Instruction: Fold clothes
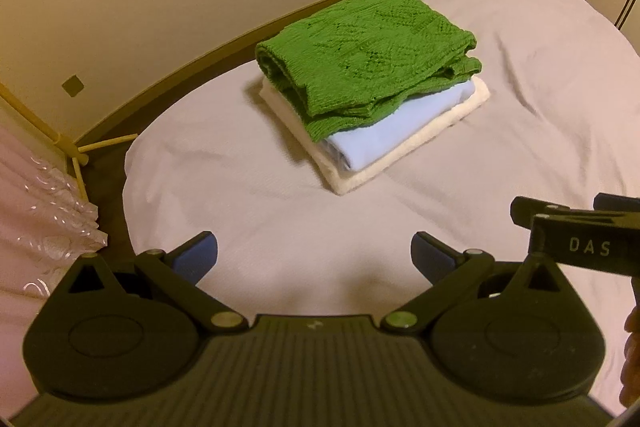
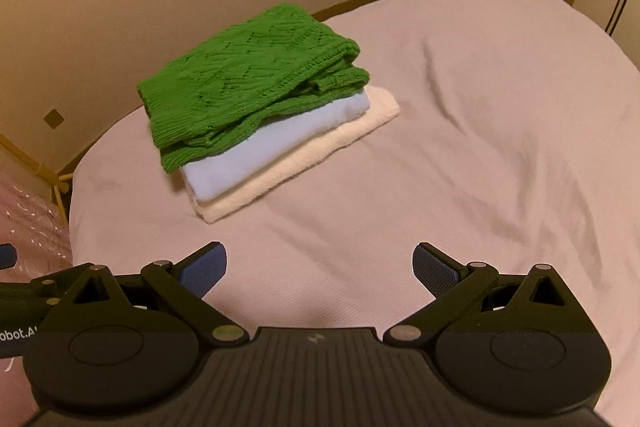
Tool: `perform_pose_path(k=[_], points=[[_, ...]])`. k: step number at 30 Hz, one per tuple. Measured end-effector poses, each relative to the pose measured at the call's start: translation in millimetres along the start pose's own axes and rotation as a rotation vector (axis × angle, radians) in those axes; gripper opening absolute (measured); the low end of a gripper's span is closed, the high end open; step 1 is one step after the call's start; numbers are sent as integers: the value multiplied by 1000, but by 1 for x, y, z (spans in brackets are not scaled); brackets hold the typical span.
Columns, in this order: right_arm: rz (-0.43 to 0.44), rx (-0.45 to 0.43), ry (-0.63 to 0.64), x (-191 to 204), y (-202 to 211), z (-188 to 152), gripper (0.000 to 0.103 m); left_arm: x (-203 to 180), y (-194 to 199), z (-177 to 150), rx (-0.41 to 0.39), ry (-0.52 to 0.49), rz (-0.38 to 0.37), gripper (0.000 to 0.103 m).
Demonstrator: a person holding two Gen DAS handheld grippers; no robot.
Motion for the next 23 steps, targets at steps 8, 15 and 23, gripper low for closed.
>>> perform_pose_path(k=[8,15,23], points=[[10,1,0,0,1,2,102,1,1,3,-5,11,-5,102],[15,-15,13,10,12,-1,102,6,12,0,-22,12,-14,102],[19,-49,23,27,35,-10,102,20,34,-11,-66,26,-31,102]])
Point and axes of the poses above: each gripper's, at about its wrist camera, not at the fingertips, and y roughly against the way its jaws point, x to its left, z to its top, the point moved 1 cm from there along -y, roughly the way its jaws point, and after that the axes turned 10 degrees about z, right-handed, at the moved point
